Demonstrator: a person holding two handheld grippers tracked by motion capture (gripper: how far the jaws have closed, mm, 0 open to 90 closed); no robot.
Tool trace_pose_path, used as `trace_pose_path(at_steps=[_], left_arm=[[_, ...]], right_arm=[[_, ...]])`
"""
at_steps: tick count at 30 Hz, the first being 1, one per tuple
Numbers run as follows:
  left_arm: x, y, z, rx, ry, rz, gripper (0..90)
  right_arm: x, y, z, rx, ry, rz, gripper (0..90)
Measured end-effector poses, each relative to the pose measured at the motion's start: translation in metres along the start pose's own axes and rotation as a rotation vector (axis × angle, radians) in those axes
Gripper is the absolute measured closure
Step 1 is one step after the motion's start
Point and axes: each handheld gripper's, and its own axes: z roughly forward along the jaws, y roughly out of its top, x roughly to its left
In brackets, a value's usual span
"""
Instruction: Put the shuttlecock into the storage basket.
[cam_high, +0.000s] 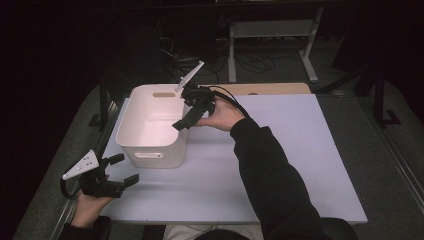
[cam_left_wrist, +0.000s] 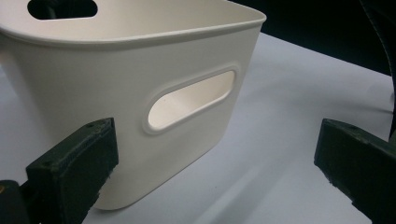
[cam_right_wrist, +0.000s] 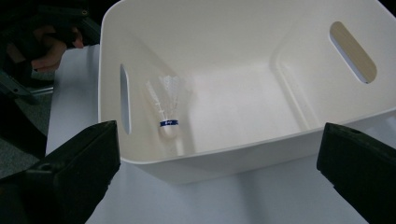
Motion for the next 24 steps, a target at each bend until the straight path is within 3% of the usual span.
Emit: trace_pose_path(at_steps=[24], left_arm=[[0.000, 0.000, 0.000, 0.004, 0.002, 0.002, 0.0]], right_arm=[[-0.007, -0.031, -0.025, -0.046, -0.037, 0.034, 0.0]])
